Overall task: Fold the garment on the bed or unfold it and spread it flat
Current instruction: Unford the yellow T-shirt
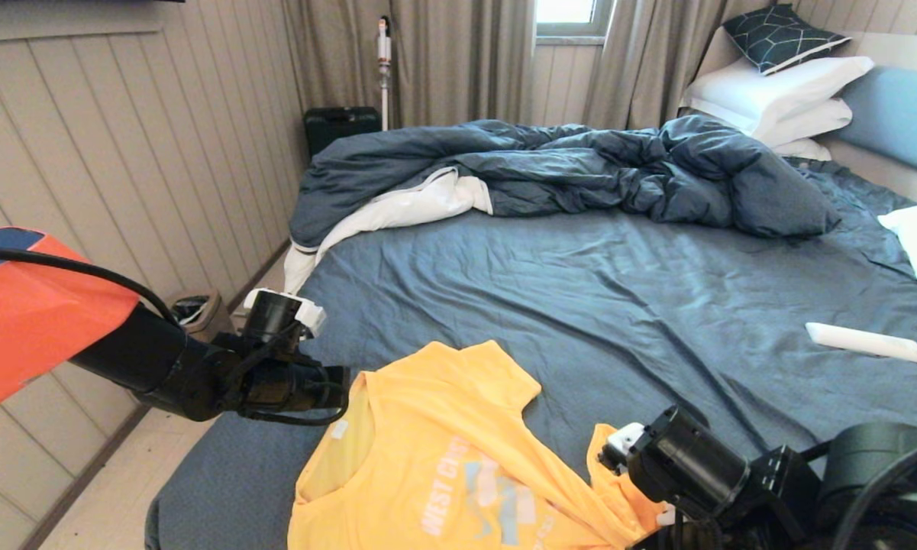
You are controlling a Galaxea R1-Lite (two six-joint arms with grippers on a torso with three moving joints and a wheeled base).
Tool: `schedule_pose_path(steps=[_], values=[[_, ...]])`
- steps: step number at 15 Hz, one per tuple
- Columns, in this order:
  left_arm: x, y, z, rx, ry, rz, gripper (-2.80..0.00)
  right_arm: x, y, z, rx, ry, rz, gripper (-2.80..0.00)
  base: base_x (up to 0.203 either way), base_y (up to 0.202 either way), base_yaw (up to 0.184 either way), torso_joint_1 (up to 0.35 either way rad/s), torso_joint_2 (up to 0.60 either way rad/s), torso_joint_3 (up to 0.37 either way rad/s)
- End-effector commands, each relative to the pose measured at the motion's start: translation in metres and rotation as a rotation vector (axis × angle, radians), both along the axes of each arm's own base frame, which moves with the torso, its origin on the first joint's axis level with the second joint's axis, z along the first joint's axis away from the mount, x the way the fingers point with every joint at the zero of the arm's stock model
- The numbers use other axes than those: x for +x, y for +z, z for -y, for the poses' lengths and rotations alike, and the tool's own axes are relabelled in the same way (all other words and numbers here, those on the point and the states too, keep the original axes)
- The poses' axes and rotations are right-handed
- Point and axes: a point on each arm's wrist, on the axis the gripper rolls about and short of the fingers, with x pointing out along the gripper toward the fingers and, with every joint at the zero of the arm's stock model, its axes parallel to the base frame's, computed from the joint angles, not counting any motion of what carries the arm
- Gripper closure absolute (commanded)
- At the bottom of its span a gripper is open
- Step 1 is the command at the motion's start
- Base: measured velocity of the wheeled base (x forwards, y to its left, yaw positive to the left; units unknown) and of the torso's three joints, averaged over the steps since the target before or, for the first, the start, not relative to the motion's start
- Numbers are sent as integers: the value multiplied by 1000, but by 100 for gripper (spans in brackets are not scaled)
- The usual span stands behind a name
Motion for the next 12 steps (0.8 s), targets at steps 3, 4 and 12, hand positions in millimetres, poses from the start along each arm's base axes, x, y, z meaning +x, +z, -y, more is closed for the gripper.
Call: schedule_pose_path(steps=[3, 4, 12], values=[[0, 1, 0, -3, 1, 2, 0, -1, 11, 2, 35, -6, 42, -280, 0, 0, 0, 0, 0, 0], [0, 0, 0, -2, 1, 1, 0, -2, 22, 4, 73, -11, 88, -280, 0, 0, 0, 0, 0, 0], [0, 4, 0, -17, 13, 6, 0, 114, 66, -8, 198, -125, 293, -280, 0, 0, 0, 0, 0, 0]])
